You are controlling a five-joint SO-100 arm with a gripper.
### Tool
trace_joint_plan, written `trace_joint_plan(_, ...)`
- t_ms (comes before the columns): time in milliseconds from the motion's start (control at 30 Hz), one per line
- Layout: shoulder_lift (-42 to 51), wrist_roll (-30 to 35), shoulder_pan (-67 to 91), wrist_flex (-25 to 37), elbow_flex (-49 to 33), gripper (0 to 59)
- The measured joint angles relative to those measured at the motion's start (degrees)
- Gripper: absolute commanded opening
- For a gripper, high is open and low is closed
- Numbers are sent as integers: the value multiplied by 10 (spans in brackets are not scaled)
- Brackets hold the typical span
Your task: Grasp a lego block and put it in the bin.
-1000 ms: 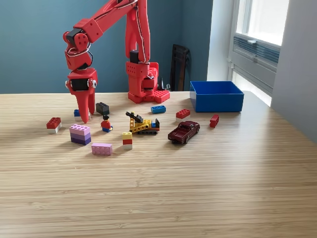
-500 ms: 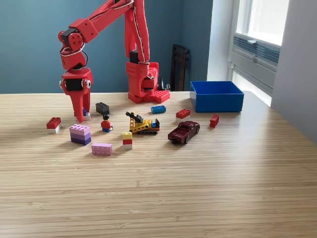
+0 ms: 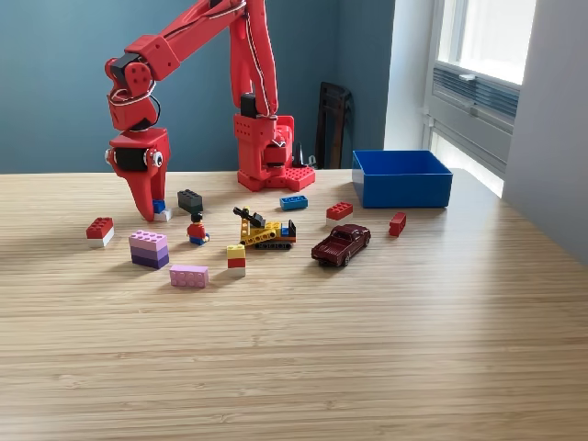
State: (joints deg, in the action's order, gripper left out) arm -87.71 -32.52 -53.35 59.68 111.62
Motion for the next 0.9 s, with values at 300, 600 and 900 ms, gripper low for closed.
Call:
trace_joint_plan(300,1,108,59,167,-35,0)
trace_joint_plan(600,-32,214,200,353,-220,0)
trace_joint_plan(900,-105,363,501,394,-244,0)
